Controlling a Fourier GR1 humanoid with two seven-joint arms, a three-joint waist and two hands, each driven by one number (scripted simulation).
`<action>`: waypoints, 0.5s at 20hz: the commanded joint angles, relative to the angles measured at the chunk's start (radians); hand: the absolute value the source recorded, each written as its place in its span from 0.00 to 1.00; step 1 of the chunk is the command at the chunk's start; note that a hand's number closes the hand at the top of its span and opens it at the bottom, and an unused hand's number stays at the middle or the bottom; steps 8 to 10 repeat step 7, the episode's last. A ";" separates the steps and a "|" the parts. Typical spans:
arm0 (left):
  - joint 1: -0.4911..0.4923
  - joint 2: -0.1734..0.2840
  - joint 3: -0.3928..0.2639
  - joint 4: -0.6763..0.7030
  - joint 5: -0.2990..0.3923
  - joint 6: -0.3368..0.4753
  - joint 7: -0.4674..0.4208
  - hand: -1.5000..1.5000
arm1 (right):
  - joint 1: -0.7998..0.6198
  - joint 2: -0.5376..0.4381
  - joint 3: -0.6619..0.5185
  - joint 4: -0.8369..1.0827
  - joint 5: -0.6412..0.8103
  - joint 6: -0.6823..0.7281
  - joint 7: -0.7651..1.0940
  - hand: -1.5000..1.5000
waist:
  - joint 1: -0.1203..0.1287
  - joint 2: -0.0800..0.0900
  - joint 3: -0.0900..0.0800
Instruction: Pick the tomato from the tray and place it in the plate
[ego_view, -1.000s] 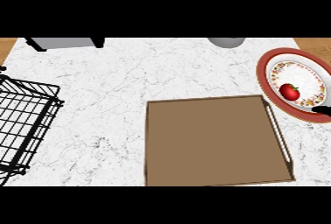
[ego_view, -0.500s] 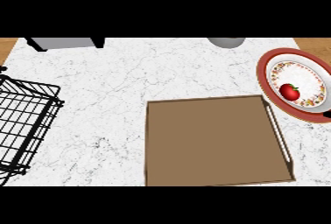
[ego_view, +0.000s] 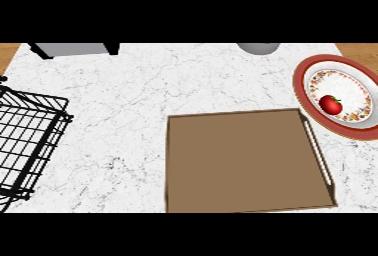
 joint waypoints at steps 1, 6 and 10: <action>-0.280 -0.004 0.056 -0.134 -0.059 -0.047 -0.136 0.50 | 0.009 -0.016 -0.020 0.033 -0.003 -0.021 -0.016 0.00 | -0.020 -0.003 0.002; -0.290 0.008 0.045 -0.131 -0.058 -0.037 -0.147 0.50 | 0.007 -0.030 -0.017 0.058 0.013 -0.042 -0.022 0.00 | -0.007 -0.002 0.001; -0.295 0.015 0.059 -0.139 -0.044 -0.034 -0.134 0.50 | 0.008 -0.041 -0.018 0.065 0.012 -0.029 -0.022 0.00 | -0.015 0.000 0.003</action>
